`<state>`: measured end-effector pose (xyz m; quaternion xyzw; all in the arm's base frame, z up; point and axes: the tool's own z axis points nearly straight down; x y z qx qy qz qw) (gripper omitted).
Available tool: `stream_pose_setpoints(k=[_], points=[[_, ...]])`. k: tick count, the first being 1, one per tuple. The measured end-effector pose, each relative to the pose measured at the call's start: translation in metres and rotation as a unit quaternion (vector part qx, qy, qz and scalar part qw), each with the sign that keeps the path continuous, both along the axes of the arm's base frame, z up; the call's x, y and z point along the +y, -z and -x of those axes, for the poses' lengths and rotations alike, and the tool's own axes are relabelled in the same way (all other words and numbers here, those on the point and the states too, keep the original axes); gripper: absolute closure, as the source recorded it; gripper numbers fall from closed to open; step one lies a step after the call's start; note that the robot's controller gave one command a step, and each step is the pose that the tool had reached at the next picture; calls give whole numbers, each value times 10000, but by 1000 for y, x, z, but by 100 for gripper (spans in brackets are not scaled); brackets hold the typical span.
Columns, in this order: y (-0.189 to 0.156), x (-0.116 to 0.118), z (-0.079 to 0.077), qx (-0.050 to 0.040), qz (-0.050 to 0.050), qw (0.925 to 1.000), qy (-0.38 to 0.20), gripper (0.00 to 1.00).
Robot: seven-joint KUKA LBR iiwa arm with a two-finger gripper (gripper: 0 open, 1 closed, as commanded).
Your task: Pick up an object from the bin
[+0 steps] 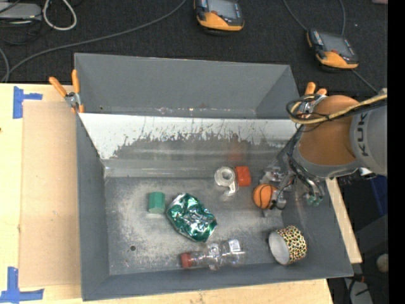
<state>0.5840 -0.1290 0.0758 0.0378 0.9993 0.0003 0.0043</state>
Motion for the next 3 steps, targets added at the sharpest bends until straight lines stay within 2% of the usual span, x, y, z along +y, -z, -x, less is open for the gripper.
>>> stream_pose_setpoints(k=[1, 2, 3], points=[[-2, 0, 0, -5, 1, 10000, -4, 100], [-20, 1, 4, 71, -19, 10000, -5, 100], [-61, 1, 2, 39, -14, 10000, -12, 100]])
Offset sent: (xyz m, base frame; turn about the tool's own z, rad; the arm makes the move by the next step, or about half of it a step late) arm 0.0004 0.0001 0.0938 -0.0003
